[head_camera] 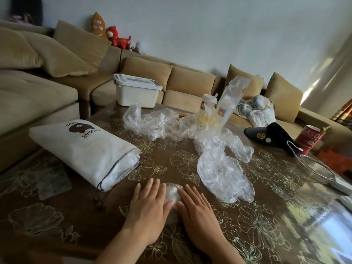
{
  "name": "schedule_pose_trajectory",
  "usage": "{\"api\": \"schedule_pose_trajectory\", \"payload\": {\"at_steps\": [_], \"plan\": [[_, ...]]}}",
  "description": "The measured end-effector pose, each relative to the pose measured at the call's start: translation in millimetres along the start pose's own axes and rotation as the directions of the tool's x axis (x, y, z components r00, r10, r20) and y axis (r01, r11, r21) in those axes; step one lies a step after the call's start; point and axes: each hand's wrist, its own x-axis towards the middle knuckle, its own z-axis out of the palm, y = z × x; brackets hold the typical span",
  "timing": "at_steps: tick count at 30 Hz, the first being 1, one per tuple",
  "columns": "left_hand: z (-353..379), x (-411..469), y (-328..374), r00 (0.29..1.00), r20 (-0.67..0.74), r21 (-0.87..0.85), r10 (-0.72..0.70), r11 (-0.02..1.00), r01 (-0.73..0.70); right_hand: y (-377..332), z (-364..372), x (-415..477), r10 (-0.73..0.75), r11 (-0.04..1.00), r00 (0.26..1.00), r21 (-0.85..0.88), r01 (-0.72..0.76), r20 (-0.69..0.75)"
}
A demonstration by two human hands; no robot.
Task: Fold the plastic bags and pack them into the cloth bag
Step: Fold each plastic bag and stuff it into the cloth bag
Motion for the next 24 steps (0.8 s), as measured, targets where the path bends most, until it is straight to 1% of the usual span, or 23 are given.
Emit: {"api": "schedule_pose_trajectory", "payload": {"at_steps": [2, 5, 7, 9, 10, 11, 12, 13, 14, 16, 18, 19, 20, 21, 22, 23, 24], "plan": [[1, 0, -3, 0.995, 0.085, -0.011, -0.052, 0.999, 0.053, -2, -2, 0, 0.009, 1.0, 1.0, -0.022, -0.008, 0.024], [-1, -3, 1, 0.994, 0.084, -0.056, -0.076, 0.995, 0.081, -5, -4, -2, -0.001, 0.998, 1.0, -0.068, 0.003, 0.019], [-5, -4, 2, 0.994, 0.056, -0.052, -0.097, 0.994, 0.1, -6, -3, -2, 0.006, 0.998, 1.0, -0.063, -0.005, 0.022], [-10, 0, 1, 0.993, -0.053, -0.061, -0.103, 0.993, 0.1, -4, 0, -1, 0.011, 0.999, 1.0, -0.03, -0.011, -0.004], [-14, 4, 1, 0.989, -0.103, -0.079, -0.109, 0.992, 0.101, -4, 0, -2, 0.011, 1.0, 0.999, 0.005, -0.01, -0.037], [-17, 8, 0, 0.985, -0.119, -0.106, -0.125, 0.988, 0.112, -3, 1, -2, 0.008, 0.998, 0.997, 0.062, -0.003, -0.082], [-21, 13, -1, 0.983, -0.098, -0.134, -0.153, 0.981, 0.139, -4, 1, -2, 0.012, 0.991, 0.989, 0.131, 0.007, -0.145], [-21, 18, 0, 0.982, -0.047, -0.166, -0.182, 0.971, 0.172, -3, 0, -5, 0.043, 0.979, 0.975, 0.206, 0.003, -0.217], [-22, 23, 1, 0.979, -0.002, -0.19, -0.204, 0.961, 0.2, -2, -2, -7, 0.086, 0.961, 0.951, 0.275, -0.001, -0.297], [-24, 27, 3, 0.972, 0.023, -0.235, -0.234, 0.944, 0.233, 2, -5, -10, 0.211, 0.913, 0.881, 0.408, -0.022, -0.423], [-26, 24, 5, 0.967, 0.004, -0.327, -0.255, 0.913, 0.243, 4, -8, -15, 0.33, 0.853, 0.822, 0.52, -0.048, -0.465], [-30, 24, 5, 0.963, -0.011, -0.407, -0.27, 0.881, 0.243, 5, -9, -15, 0.373, 0.821, 0.796, 0.569, -0.045, -0.476], [-32, 22, 4, 0.956, -0.013, -0.517, -0.293, 0.82, 0.244, 5, -11, -19, 0.41, 0.787, 0.777, 0.615, -0.037, -0.477], [-36, 19, 2, 0.946, -0.006, -0.634, -0.325, 0.733, 0.248, 2, -12, -21, 0.442, 0.744, 0.761, 0.668, -0.015, -0.475], [-39, 16, -1, 0.935, 0.018, -0.747, -0.355, 0.616, 0.248, 1, -14, -23, 0.462, 0.706, 0.746, 0.708, 0.018, -0.48], [-42, 12, -3, 0.923, 0.059, -0.845, -0.38, 0.473, 0.248, 1, -14, -25, 0.473, 0.679, 0.742, 0.733, 0.037, -0.476], [-43, 8, -5, 0.914, 0.103, -0.914, -0.392, 0.326, 0.243, 0, -16, -27, 0.47, 0.643, 0.767, 0.765, 0.043, -0.437]]}}
